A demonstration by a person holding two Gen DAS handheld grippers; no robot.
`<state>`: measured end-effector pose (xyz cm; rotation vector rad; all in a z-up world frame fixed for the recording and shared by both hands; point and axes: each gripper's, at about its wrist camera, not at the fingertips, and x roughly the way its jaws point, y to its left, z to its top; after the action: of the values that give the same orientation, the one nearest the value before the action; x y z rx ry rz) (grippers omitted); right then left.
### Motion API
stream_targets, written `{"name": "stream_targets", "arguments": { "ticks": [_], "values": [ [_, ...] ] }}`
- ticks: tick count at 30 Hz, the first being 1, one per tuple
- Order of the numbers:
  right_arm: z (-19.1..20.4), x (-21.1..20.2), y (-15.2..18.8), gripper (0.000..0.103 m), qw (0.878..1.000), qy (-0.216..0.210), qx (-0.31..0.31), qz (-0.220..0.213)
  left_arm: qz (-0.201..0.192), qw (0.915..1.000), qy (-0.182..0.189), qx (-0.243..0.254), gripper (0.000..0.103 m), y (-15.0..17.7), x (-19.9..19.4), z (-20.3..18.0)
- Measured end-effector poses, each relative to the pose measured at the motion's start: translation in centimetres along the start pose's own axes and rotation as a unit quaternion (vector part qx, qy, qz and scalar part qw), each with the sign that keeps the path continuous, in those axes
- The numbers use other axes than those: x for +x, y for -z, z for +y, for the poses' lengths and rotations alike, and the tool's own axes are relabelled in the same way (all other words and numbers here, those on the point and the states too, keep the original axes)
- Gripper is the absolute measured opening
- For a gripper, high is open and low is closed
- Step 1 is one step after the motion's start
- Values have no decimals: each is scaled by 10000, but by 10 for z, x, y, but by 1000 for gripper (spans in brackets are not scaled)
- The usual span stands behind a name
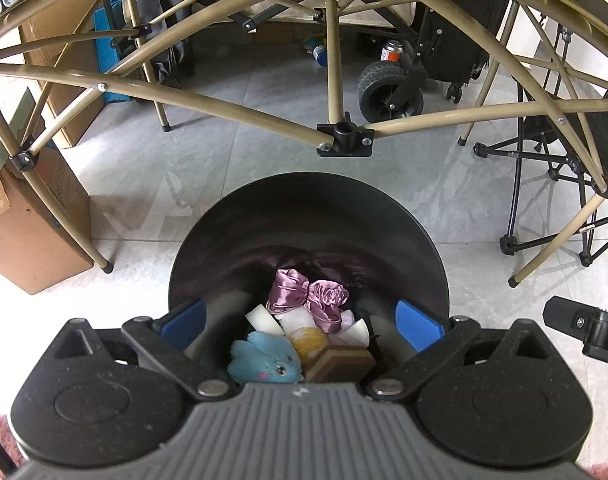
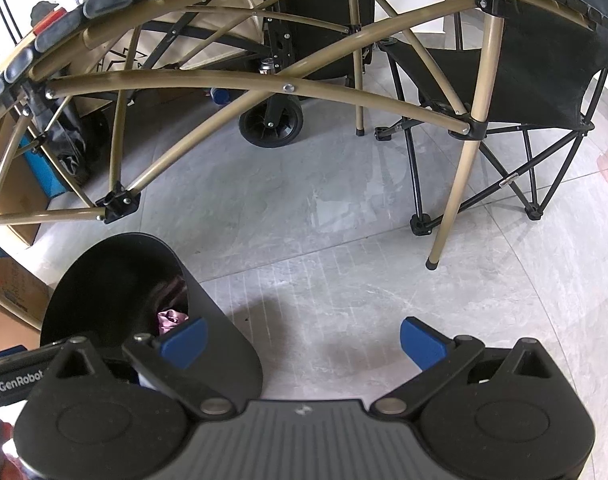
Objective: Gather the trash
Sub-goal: 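Raise both tools back up to the items on the table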
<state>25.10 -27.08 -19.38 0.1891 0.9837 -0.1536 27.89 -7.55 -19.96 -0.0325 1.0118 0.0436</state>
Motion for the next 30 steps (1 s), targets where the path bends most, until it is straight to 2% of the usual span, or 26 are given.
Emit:
{"name": "stream_targets", "arguments": {
  "ticks": [12,24,30],
  "values": [
    [3,-11,-2,103,9998,-159,6,-124,-199,9996,181,-73,103,-1,-17,3],
    [8,-37,-11,103,9981,-455,-39,-424,-1027,9944,257,17,103,-7,-62,10],
    [17,-67,-20,103,9926,-775,-295,-891,-1425,9894,275,-20,103,-9,-83,22]
  ]
}}
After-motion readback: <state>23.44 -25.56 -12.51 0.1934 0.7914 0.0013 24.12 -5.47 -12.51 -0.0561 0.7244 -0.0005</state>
